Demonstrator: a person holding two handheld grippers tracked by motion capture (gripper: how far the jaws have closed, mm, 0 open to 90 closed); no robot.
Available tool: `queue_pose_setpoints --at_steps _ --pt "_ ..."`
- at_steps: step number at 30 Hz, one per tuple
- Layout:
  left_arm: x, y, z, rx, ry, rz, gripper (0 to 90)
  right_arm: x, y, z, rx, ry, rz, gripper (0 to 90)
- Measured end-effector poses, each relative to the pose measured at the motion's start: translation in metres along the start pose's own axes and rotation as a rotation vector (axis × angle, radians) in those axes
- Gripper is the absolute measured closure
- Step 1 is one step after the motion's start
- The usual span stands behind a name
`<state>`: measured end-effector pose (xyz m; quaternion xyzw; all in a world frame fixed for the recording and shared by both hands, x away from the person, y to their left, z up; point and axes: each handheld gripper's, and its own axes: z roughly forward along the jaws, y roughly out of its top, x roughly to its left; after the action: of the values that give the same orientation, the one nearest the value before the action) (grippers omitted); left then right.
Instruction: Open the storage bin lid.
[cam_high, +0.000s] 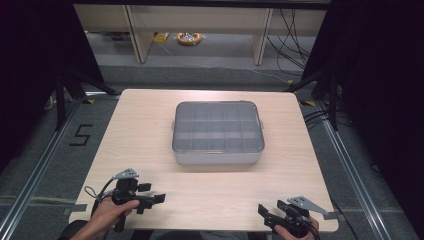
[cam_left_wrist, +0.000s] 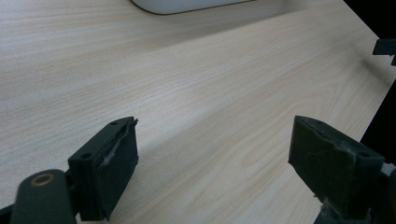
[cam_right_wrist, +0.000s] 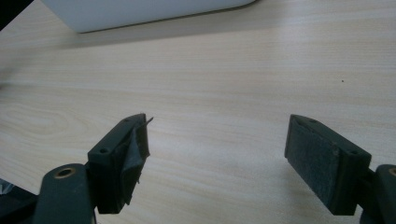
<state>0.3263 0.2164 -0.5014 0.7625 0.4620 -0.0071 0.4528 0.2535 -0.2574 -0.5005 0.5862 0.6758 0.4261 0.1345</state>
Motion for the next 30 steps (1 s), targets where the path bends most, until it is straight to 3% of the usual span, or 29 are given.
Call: queue_pose_setpoints --at_steps 1,5,7,8,10,12,13,15,16,19,20,24,25,26,27,28,30 --pt "0.000 0.000 0.000 -0.001 0.000 -0.001 14.8 -0.001 0.000 0.000 -0.010 0.025 0.004 22.7" --pt "0.001 0.000 0.000 -0.004 -0.001 -0.009 14.8 0.000 0.001 -0.001 0.005 -0.006 0.004 22.9" --pt "0.001 0.001 -0.001 -0.011 0.005 -0.015 14.8 0.001 0.001 -0.001 -0.008 0.010 0.040 22.9" --pt "0.002 0.002 -0.001 -0.010 0.005 -0.016 14.8 -0.002 0.001 0.000 -0.011 -0.006 0.003 22.9" --pt "0.002 0.001 -0.001 -0.016 0.007 -0.017 14.9 -0.001 0.001 0.000 -0.014 0.001 0.024 23.0" --pt "0.002 0.001 -0.001 -0.016 0.007 -0.018 14.9 -0.003 0.001 0.000 -0.014 0.000 0.004 23.1" --pt "0.002 0.001 -0.001 -0.017 0.007 -0.018 14.8 0.000 0.001 0.000 -0.012 -0.007 0.031 23.1" --pt "0.002 0.002 -0.001 -0.017 0.008 -0.018 14.8 -0.002 0.002 -0.001 -0.014 -0.016 0.008 23.3" --pt "0.002 0.002 -0.001 -0.017 0.008 -0.018 14.9 0.001 0.002 0.000 -0.019 -0.007 0.062 23.3" --pt "0.002 0.002 0.000 -0.024 0.012 -0.019 14.9 0.000 0.003 -0.001 -0.021 0.001 0.048 23.5" --pt "0.002 0.002 0.000 -0.021 0.011 -0.019 14.9 -0.004 0.004 0.001 -0.037 -0.006 0.009 23.6" --pt "0.002 0.002 0.001 -0.025 0.011 -0.021 14.9 -0.005 0.006 0.002 -0.039 -0.006 0.015 23.6" --pt "0.003 0.002 0.001 -0.026 0.012 -0.020 14.9 -0.008 0.007 0.004 -0.062 0.004 0.020 23.6" --pt "0.003 0.002 0.001 -0.026 0.012 -0.020 14.8 -0.006 0.007 0.003 -0.057 0.002 0.057 23.6" --pt "0.003 0.003 0.001 -0.027 0.012 -0.021 14.8 -0.006 0.007 0.003 -0.057 0.002 0.057 23.6" --pt "0.003 0.003 0.001 -0.026 0.012 -0.023 14.9 -0.010 0.009 0.004 -0.077 0.022 0.027 23.5" --pt "0.004 0.004 0.002 -0.030 0.015 -0.026 14.9 -0.009 0.011 0.004 -0.062 -0.007 0.074 23.3"
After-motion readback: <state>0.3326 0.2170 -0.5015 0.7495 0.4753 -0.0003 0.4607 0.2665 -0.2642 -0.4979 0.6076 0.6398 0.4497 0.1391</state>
